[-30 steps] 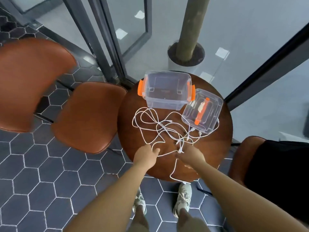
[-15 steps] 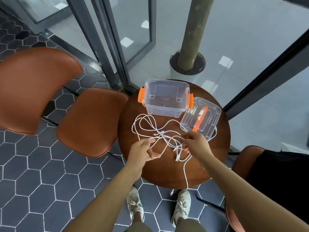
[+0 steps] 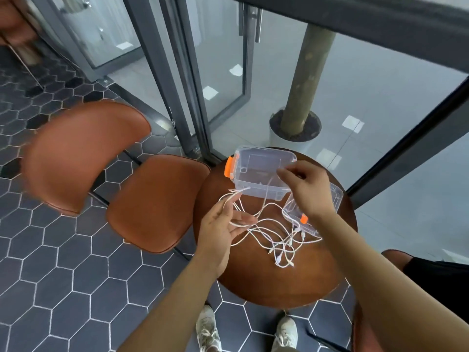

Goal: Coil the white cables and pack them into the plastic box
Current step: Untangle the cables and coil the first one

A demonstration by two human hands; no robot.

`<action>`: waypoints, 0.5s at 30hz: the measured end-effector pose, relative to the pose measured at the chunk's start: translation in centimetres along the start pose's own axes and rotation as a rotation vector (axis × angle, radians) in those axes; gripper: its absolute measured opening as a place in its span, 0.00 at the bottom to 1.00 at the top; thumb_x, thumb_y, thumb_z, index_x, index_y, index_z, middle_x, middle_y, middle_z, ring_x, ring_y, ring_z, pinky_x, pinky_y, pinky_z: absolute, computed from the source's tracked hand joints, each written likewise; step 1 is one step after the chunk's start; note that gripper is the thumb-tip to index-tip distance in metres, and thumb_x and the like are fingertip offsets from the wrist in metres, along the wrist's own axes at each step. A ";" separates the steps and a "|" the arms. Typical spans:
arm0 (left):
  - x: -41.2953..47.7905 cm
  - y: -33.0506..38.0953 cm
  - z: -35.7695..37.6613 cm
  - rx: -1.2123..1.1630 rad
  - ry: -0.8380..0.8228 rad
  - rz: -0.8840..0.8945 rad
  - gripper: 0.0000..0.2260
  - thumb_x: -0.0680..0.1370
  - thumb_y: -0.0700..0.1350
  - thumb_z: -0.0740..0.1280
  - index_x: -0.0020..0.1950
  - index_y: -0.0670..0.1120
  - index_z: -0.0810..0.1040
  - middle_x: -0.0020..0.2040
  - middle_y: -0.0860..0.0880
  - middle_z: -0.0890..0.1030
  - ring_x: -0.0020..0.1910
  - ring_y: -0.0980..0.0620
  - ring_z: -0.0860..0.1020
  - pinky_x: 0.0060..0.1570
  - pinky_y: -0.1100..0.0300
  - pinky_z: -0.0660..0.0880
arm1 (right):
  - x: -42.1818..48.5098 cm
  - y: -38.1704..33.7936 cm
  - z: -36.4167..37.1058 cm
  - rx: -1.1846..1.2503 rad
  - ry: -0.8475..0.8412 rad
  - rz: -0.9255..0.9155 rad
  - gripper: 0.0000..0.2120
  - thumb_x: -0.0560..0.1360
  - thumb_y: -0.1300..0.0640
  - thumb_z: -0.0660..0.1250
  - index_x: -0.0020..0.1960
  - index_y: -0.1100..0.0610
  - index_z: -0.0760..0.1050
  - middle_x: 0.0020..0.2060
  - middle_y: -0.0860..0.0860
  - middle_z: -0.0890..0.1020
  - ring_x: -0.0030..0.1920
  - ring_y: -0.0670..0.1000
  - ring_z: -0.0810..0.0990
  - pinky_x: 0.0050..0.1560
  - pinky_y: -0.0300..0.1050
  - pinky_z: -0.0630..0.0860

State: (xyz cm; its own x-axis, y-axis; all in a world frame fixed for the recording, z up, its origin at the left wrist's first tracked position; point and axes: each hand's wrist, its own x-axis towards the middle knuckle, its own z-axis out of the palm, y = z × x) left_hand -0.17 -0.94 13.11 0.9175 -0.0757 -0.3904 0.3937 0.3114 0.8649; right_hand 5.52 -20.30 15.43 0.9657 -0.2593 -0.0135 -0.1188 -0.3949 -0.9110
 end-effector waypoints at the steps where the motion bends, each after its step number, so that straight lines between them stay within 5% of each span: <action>1: 0.2 0.2 0.1 -0.013 -0.002 0.003 0.15 0.86 0.45 0.53 0.66 0.48 0.77 0.43 0.37 0.84 0.52 0.39 0.84 0.58 0.48 0.78 | 0.2 -0.1 0.0 0.004 -0.007 -0.014 0.08 0.76 0.54 0.71 0.40 0.56 0.82 0.33 0.51 0.81 0.34 0.49 0.77 0.36 0.45 0.75; 5: 0.8 -0.3 0.4 0.030 0.002 -0.032 0.14 0.86 0.45 0.54 0.66 0.50 0.77 0.44 0.38 0.85 0.52 0.40 0.85 0.60 0.46 0.77 | 0.5 2.7 0.3 -0.075 -0.158 0.173 0.09 0.77 0.57 0.69 0.42 0.62 0.81 0.34 0.57 0.79 0.32 0.52 0.74 0.37 0.48 0.71; 9: 1.0 -1.4 0.7 0.157 -0.032 -0.040 0.15 0.86 0.45 0.55 0.68 0.51 0.76 0.46 0.39 0.86 0.53 0.45 0.85 0.62 0.48 0.76 | 0.2 4.6 0.5 -0.102 -0.247 0.345 0.11 0.77 0.62 0.63 0.44 0.56 0.84 0.48 0.58 0.86 0.50 0.60 0.83 0.47 0.50 0.79; 11: 1.0 -1.9 0.9 0.215 -0.051 -0.043 0.15 0.86 0.45 0.55 0.67 0.52 0.77 0.47 0.40 0.86 0.53 0.47 0.85 0.63 0.49 0.75 | 0.1 4.5 0.8 -0.007 -0.303 0.475 0.12 0.78 0.58 0.63 0.52 0.63 0.82 0.53 0.62 0.85 0.54 0.61 0.83 0.40 0.40 0.77; 15: 0.9 -2.7 1.1 0.344 -0.103 -0.014 0.15 0.85 0.46 0.56 0.67 0.53 0.78 0.47 0.43 0.86 0.52 0.51 0.85 0.58 0.58 0.75 | 0.0 3.8 2.4 -0.074 -0.530 0.488 0.24 0.80 0.39 0.60 0.58 0.58 0.79 0.48 0.55 0.86 0.44 0.52 0.85 0.51 0.40 0.75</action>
State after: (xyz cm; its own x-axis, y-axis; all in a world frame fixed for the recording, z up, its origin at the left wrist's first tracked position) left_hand -0.36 -2.88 10.75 0.9059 -0.1784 -0.3840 0.3858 -0.0259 0.9222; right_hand 5.67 -19.70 11.00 0.7784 0.0336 -0.6268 -0.5622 -0.4068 -0.7200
